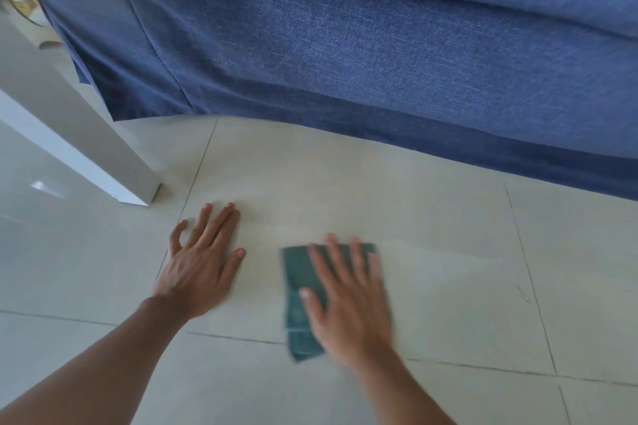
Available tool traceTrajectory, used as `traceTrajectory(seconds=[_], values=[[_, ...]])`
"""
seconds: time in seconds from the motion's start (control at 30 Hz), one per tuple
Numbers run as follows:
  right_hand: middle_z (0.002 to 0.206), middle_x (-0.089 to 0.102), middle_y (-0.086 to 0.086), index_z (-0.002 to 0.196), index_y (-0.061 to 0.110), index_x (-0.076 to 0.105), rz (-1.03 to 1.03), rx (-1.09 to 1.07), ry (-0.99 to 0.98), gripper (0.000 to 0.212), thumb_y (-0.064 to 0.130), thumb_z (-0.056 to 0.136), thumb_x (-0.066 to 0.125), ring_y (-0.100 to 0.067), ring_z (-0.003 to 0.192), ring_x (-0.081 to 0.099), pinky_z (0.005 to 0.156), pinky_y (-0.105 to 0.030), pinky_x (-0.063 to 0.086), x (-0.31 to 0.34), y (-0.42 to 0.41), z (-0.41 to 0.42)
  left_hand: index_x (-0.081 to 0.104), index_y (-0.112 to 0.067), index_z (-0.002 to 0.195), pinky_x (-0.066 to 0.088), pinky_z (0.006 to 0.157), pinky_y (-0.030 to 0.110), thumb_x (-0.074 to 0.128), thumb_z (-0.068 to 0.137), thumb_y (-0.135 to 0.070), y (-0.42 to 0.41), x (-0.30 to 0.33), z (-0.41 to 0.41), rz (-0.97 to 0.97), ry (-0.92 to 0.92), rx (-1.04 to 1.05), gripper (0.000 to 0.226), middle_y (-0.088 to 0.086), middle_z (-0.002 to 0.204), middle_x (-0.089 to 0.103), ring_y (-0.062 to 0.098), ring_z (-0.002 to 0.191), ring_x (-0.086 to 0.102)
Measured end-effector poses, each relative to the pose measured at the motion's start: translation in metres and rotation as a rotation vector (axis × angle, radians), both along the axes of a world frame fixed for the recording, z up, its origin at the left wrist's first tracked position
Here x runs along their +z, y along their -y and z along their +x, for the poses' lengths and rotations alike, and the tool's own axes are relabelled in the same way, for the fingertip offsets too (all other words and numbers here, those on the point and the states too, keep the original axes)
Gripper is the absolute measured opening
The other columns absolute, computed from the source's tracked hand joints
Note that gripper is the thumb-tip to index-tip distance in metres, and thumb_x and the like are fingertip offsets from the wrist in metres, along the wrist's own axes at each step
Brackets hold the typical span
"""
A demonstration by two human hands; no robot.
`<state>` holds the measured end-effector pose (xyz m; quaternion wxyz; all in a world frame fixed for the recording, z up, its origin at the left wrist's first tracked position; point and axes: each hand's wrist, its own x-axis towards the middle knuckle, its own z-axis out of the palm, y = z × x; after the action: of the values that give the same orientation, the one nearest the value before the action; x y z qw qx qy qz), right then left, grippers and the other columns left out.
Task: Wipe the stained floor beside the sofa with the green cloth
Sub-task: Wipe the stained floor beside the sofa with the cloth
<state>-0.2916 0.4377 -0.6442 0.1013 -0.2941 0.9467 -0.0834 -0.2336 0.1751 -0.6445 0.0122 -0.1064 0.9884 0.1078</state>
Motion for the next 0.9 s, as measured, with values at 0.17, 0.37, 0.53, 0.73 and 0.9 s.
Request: traceTrajectory(seconds=[0.17, 0.37, 0.53, 0.73, 0.9], values=[[0.172, 0.001, -0.001, 0.161, 0.032, 0.002, 0.214, -0.645, 0.032, 0.073, 0.062, 0.094, 0.004, -0.033, 0.156, -0.001, 0.123, -0.059, 0.004, 0.008, -0.094, -0.088, 0.03, -0.02, 0.154, 0.016, 0.116, 0.053, 0.027, 0.097, -0.051, 0.002, -0.002, -0.001, 0.003, 0.008, -0.005, 0.064, -0.003, 0.163, 0.028, 0.023, 0.153, 0.014], [0.172, -0.001, -0.002, 0.161, 0.031, 0.007, 0.091, -0.407, 0.014, 0.071, 0.06, 0.097, 0.013, -0.037, 0.155, -0.009, 0.121, -0.061, -0.008, 0.006, 0.05, -0.136, 0.038, -0.018, 0.149, 0.026, 0.11, 0.054, 0.027, 0.097, -0.051, 0.001, 0.008, -0.006, 0.042, -0.015, 0.006, 0.062, -0.002, 0.157, 0.038, 0.024, 0.148, 0.025], [0.168, 0.021, 0.001, 0.159, 0.03, 0.023, -0.062, -0.084, 0.006, 0.067, 0.054, 0.096, 0.023, -0.035, 0.154, 0.01, 0.123, -0.057, 0.0, 0.007, 0.103, -0.05, 0.04, -0.019, 0.147, 0.034, 0.103, 0.049, 0.032, 0.098, -0.048, 0.009, 0.024, -0.015, 0.138, -0.075, 0.083, 0.058, 0.0, 0.151, 0.044, 0.022, 0.138, 0.037], [0.132, 0.052, -0.004, 0.139, 0.019, 0.049, -0.064, -0.279, 0.095, 0.054, 0.017, 0.085, 0.055, -0.029, 0.12, 0.044, 0.096, -0.044, 0.036, 0.04, 0.073, -0.095, 0.039, -0.022, 0.149, 0.036, 0.103, 0.054, 0.046, 0.097, -0.042, 0.004, 0.029, -0.044, 0.105, -0.021, 0.058, 0.056, -0.001, 0.156, 0.039, 0.025, 0.139, 0.036], [0.119, 0.06, -0.006, 0.112, 0.019, 0.069, -0.079, -0.272, 0.333, 0.025, 0.014, 0.09, 0.06, -0.028, 0.116, 0.051, 0.092, -0.035, 0.048, 0.059, 0.061, -0.116, 0.051, -0.02, 0.135, 0.032, 0.103, 0.049, 0.057, 0.093, -0.034, -0.026, 0.03, -0.089, 0.106, 0.074, 0.051, 0.045, 0.003, 0.146, 0.045, 0.025, 0.135, 0.034]])
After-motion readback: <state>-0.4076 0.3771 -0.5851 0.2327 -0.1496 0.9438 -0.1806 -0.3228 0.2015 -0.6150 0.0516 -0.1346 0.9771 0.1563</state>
